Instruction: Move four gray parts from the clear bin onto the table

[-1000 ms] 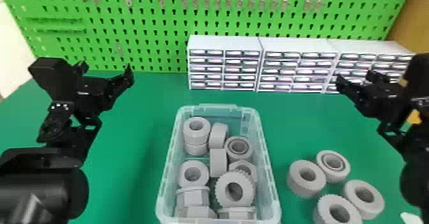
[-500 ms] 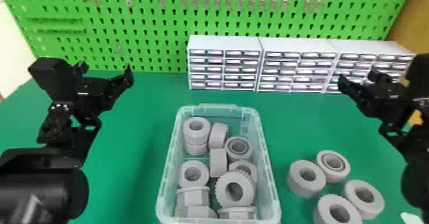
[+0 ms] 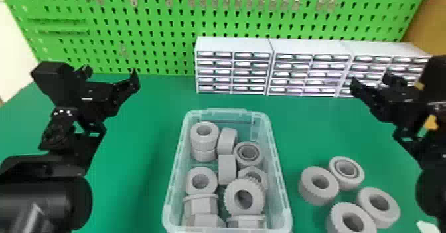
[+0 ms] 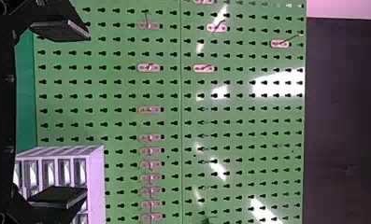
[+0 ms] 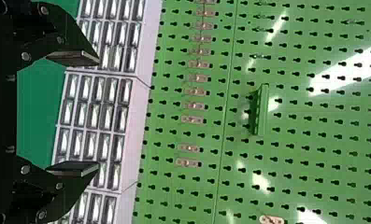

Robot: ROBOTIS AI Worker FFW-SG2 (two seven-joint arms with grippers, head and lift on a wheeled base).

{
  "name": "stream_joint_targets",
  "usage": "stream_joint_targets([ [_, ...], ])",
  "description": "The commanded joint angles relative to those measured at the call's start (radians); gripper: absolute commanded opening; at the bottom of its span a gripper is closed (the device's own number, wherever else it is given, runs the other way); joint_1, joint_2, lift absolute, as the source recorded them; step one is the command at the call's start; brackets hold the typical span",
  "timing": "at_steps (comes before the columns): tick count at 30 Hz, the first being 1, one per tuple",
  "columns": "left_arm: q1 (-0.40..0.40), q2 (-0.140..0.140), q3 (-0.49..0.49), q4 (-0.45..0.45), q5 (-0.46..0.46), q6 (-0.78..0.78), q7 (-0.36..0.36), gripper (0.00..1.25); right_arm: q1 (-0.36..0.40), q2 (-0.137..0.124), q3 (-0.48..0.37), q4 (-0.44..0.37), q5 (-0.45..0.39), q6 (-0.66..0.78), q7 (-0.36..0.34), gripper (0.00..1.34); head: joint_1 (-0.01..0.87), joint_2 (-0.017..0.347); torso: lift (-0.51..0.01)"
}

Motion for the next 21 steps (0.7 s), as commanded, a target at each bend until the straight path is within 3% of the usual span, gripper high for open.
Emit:
stream_joint_targets([
  [1,-0.002,-0.001,0.003,-0.002,-0.001,0.000,0.000,1.13,0.001,0.001,0.000,0.001,-0.001,0.000,-0.001,0.87,0.678,0.034,-0.050],
  [10,-0.001,-0.003,0.004,-0.012,-0.024,-0.003,0.000,1.13,0.003,0.001,-0.003,-0.001,0.007,0.000,0.000,0.87,0.678,0.034,-0.050],
  [21,0.002,-0.003,-0.002,-0.012,0.012,-0.002,0.002,1.13,0.003,0.003,-0.009,-0.001,0.004,0.000,-0.001,0.87,0.678,0.034,-0.050],
])
